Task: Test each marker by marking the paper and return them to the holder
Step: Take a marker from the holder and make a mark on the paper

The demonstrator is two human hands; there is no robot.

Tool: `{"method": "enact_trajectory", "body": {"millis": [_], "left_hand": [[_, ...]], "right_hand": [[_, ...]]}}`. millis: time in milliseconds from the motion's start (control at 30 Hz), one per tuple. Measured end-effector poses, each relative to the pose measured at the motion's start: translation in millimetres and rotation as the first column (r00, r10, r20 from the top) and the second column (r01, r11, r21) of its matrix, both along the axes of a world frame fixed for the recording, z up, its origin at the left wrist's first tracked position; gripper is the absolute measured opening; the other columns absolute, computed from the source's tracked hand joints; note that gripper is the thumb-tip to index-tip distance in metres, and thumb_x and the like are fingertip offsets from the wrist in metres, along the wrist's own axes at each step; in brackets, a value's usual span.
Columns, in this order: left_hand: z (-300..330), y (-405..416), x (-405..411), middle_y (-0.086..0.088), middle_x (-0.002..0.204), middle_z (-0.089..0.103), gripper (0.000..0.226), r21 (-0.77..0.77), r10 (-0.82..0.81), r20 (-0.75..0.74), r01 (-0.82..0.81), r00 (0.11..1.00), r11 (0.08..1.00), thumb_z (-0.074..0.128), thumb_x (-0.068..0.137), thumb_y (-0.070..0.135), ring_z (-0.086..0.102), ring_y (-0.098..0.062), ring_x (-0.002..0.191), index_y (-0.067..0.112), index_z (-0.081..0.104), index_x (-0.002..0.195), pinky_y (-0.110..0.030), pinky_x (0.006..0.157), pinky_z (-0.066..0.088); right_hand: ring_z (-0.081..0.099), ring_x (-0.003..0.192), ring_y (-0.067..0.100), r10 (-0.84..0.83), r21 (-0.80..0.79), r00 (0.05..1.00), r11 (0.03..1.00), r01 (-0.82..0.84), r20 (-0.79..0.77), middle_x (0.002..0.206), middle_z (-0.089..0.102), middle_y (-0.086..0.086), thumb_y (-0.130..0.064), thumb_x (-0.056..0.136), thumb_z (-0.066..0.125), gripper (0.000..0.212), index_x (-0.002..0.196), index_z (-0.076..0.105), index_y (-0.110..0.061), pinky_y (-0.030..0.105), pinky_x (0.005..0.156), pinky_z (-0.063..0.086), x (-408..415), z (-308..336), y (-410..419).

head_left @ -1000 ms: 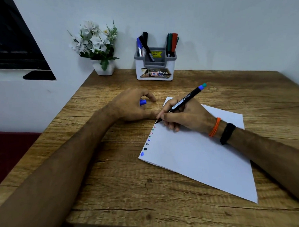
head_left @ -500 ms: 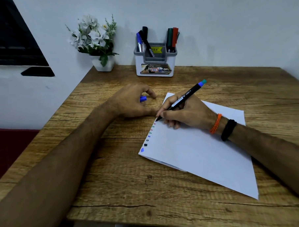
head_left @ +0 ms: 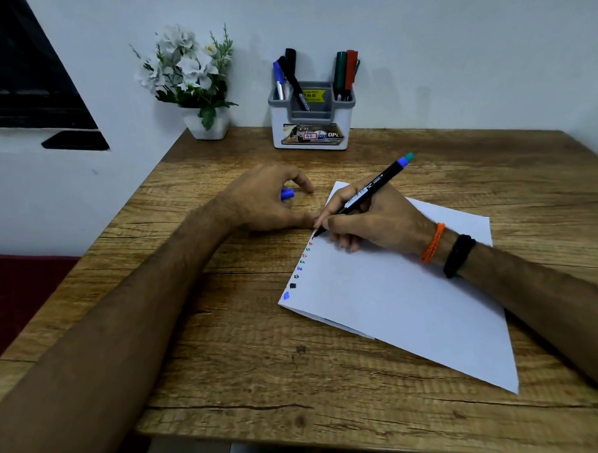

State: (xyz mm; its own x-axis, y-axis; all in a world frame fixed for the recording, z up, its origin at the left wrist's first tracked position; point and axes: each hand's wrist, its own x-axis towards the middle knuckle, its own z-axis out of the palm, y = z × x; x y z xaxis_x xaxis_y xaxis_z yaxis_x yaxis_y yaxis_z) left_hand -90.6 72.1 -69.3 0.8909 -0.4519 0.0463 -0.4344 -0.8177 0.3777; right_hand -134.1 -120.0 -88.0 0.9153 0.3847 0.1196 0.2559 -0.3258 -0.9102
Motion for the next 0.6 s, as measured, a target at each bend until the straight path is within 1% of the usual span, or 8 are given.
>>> {"method": "enact_trajectory", "body": {"millis": [100,167,300,500,600], "left_hand": [[-0.4,0.0,-0.5,0.002,0.133,0.054,0.05,-0.002,0.002,0.01,-0.002,1.0,1.0,0.075,0.074,0.049,0.041,-0.005,0.103,0.03,0.06,0.117,-0.026,0.083,0.032],[-0.3,0.0,0.0,0.003,0.134,0.053,0.05,0.002,0.002,0.012,-0.002,1.0,1.0,0.075,0.074,0.049,0.04,-0.005,0.103,0.03,0.059,0.117,-0.026,0.083,0.032],[0.3,-0.5,0.8,0.002,0.138,0.05,0.052,0.025,-0.001,0.001,0.001,1.0,1.0,0.074,0.074,0.05,0.038,-0.005,0.106,0.029,0.058,0.119,-0.027,0.086,0.032],[0.4,-0.6,0.5,0.002,0.14,0.05,0.054,0.023,0.002,0.008,-0.002,1.0,1.0,0.074,0.073,0.052,0.045,-0.012,0.118,0.029,0.058,0.12,-0.027,0.087,0.032],[0.2,-0.8,0.3,0.002,0.139,0.05,0.055,0.015,-0.003,0.006,0.002,1.0,1.0,0.074,0.072,0.053,0.042,-0.008,0.11,0.029,0.059,0.118,-0.027,0.087,0.033]], "right_hand": [[0.062,0.047,0.011,0.012,-0.01,1.0,1.0,-0.012,0.007,0.059,0.067,0.007,0.005,0.086,0.064,0.008,0.085,0.072,0.005,0.022,0.046,0.049,-1.0,0.2,0.0],[0.061,0.047,0.011,0.001,0.001,1.0,1.0,-0.001,0.009,0.059,0.066,0.007,0.005,0.086,0.064,0.008,0.084,0.072,0.005,0.022,0.045,0.049,-1.0,-0.2,-0.1],[0.061,0.046,0.011,0.003,-0.004,1.0,1.0,-0.003,0.015,0.06,0.067,0.008,0.005,0.087,0.064,0.008,0.085,0.072,0.006,0.021,0.045,0.049,-0.6,-0.5,0.3],[0.061,0.046,0.011,0.017,-0.002,1.0,1.0,-0.017,0.018,0.061,0.067,0.01,0.005,0.086,0.064,0.008,0.084,0.072,0.006,0.021,0.045,0.048,0.5,-0.9,-0.5],[0.06,0.045,0.011,0.002,0.014,1.0,1.0,-0.003,0.014,0.06,0.067,0.009,0.006,0.086,0.064,0.008,0.084,0.072,0.006,0.021,0.044,0.048,1.0,-1.5,-0.5]]}}
